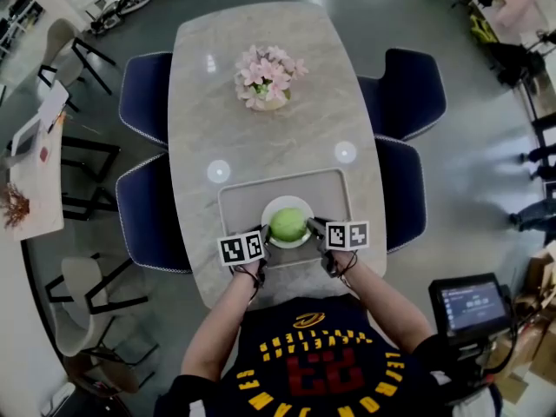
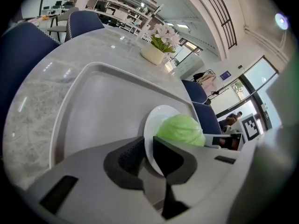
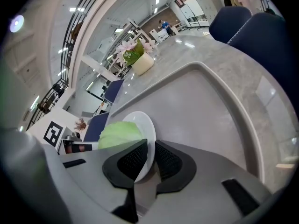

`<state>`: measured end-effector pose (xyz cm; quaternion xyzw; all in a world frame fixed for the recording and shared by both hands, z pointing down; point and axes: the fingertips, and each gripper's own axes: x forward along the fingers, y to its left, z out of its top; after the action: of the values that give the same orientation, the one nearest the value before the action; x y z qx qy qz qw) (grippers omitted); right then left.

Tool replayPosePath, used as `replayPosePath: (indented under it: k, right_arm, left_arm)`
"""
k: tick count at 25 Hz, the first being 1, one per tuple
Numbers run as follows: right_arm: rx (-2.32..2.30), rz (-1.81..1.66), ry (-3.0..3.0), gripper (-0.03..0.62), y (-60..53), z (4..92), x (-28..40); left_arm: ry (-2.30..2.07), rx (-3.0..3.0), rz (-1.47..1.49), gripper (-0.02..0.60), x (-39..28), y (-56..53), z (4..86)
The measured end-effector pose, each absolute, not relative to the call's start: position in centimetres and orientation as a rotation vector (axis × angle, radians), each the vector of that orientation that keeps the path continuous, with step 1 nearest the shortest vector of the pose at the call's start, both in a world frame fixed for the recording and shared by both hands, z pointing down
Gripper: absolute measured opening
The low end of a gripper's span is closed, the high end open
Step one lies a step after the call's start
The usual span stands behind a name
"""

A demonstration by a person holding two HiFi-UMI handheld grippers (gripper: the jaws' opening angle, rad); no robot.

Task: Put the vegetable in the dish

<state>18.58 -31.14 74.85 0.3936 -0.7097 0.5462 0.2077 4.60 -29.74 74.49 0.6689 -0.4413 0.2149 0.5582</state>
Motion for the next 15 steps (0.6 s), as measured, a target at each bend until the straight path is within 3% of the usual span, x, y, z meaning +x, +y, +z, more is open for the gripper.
replayPosePath:
  k: [15]
  right_arm:
    - [1.262,1.329,-2.042,0.046,-32.8,72.3,20.9]
  left_arm:
    - [-1.15,1.641,0.509,0.067,2.2,-29.9,72.4]
